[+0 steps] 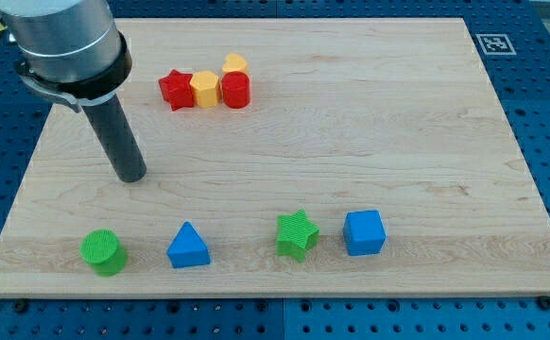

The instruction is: Move the green circle to the left of the blue cube

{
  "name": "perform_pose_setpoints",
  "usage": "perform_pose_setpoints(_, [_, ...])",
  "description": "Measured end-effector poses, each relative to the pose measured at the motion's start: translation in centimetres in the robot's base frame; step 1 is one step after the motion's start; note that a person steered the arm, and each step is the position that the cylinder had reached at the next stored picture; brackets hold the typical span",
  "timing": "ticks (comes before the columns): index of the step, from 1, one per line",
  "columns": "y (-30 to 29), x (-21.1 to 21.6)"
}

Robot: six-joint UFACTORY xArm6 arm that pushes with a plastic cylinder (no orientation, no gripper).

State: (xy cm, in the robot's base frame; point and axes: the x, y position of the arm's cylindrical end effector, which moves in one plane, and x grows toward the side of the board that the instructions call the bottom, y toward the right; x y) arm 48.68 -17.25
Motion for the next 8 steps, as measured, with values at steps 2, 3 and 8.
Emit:
perform_pose_setpoints(2, [-0.1, 0.0])
perform_pose_setpoints(3, [-0.1, 0.0])
perform_pose_setpoints(8, [-6.5, -13.9])
